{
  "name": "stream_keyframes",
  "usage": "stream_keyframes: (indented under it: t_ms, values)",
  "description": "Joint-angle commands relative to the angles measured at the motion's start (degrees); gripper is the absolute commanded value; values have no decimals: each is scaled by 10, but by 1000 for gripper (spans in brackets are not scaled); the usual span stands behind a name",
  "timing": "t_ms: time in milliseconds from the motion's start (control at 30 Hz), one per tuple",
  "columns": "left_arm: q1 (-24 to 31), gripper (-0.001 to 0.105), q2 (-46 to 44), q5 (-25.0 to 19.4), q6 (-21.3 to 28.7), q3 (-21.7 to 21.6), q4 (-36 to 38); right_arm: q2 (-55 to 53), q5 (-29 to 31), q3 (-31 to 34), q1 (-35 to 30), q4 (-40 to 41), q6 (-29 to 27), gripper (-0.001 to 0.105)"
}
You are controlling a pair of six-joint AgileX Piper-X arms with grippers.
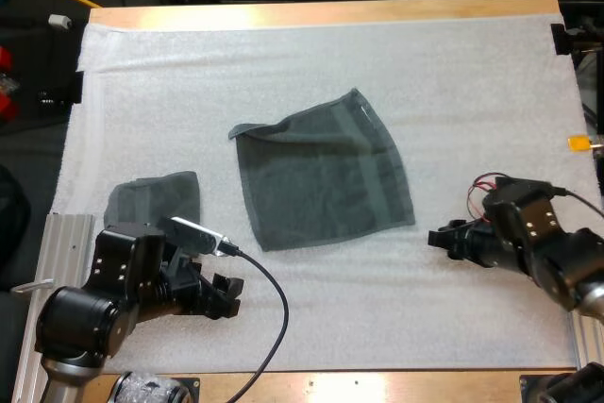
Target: Pick towel from pile, fold and stack
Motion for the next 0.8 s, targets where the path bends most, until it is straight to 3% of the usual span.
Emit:
stream_keyframes:
  t_ms: [0,433,767]
  values:
    - [1,66,-2,3,-7,-1,-8,16,2,4,-2,-24,10,51]
    - [1,66,-2,30,-7,-1,-9,212,-42,6,-2,-184,129,51]
    - [1,66,-2,36,-7,-1,-6,292,-77,6,-2,-277,201,51]
